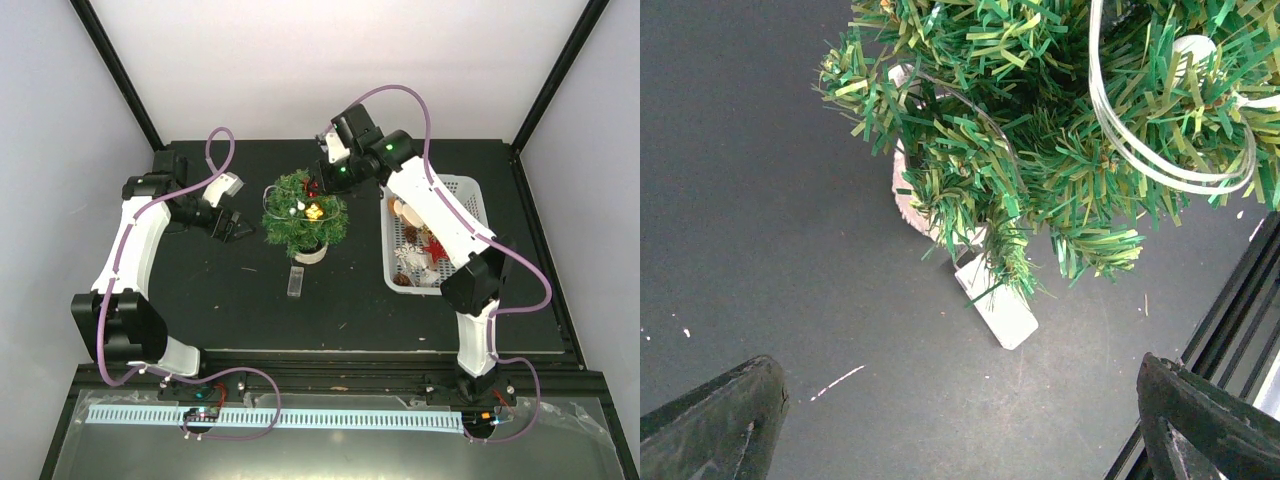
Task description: Decorate the small christmas tree
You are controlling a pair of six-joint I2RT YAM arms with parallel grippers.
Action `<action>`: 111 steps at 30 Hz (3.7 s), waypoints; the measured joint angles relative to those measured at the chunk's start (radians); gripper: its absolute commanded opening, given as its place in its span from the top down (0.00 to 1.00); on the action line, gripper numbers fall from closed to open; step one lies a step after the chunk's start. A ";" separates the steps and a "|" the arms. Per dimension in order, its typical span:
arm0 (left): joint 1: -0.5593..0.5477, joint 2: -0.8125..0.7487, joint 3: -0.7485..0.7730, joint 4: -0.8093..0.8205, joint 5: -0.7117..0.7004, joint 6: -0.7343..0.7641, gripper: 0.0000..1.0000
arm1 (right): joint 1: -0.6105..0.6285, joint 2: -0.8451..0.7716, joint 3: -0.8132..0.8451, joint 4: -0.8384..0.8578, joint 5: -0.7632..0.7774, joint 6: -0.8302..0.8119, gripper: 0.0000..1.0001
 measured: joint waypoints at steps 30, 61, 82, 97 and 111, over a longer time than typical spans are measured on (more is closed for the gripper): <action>0.000 -0.001 -0.008 0.000 0.000 0.000 0.04 | 0.001 -0.016 -0.017 -0.008 0.081 -0.009 0.68; 0.000 -0.002 -0.035 0.002 0.002 -0.007 0.04 | 0.001 0.010 -0.034 0.019 0.037 -0.007 0.78; 0.000 -0.002 -0.035 0.003 0.003 -0.008 0.04 | 0.001 0.017 -0.033 0.025 0.042 -0.007 0.60; 0.000 -0.002 -0.035 0.003 0.003 -0.008 0.04 | 0.002 0.003 -0.033 0.003 0.100 -0.016 0.47; 0.000 -0.002 -0.035 0.002 0.003 -0.007 0.04 | 0.001 -0.011 -0.034 -0.001 0.128 -0.017 0.47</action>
